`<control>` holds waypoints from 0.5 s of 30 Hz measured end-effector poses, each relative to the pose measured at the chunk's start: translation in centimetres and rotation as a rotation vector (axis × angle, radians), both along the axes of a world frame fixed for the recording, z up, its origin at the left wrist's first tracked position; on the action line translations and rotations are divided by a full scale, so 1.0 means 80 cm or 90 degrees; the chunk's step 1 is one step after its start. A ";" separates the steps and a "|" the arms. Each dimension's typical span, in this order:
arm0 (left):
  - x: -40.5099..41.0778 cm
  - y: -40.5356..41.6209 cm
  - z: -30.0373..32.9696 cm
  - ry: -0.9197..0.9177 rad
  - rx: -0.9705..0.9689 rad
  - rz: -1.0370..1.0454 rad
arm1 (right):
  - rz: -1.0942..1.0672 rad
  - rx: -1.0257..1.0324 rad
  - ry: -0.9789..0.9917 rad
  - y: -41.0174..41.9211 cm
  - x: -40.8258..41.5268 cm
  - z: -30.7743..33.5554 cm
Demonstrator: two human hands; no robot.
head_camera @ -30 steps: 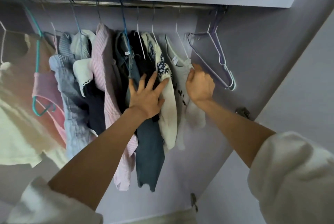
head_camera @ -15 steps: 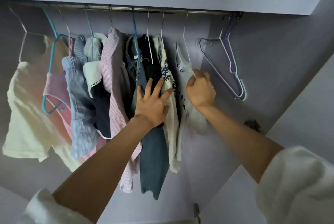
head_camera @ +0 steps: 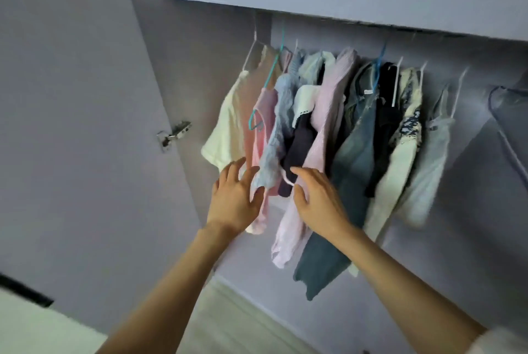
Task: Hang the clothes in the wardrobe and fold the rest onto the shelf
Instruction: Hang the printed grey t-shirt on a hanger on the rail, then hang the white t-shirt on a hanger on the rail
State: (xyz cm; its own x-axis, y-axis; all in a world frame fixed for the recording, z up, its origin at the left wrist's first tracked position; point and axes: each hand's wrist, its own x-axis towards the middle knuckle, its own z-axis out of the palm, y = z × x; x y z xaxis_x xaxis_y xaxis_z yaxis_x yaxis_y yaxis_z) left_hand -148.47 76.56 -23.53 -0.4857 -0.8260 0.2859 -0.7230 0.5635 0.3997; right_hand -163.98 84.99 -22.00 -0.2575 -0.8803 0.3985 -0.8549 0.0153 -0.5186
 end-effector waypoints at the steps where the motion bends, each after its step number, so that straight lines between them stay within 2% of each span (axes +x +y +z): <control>1: 0.042 0.005 -0.003 0.003 0.015 0.055 | 0.049 -0.003 -0.025 -0.007 0.031 -0.004; 4: 0.155 0.030 -0.011 -0.010 0.051 0.185 | 0.173 0.021 -0.065 -0.021 0.122 -0.016; 9: 0.377 0.124 -0.006 -0.021 0.047 0.416 | 0.422 0.109 -0.040 -0.028 0.327 -0.020; 15: 0.607 0.300 0.002 0.008 0.046 0.695 | 0.678 0.247 -0.030 0.057 0.571 -0.033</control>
State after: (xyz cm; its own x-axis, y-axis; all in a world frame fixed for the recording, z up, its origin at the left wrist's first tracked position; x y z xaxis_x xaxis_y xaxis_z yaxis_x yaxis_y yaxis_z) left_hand -99.89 100.57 -23.38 0.5209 -0.8252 0.2187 -0.8144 -0.4036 0.4169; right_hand -118.30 89.54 -24.61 0.6882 -0.7230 0.0607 -0.5091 -0.5407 -0.6697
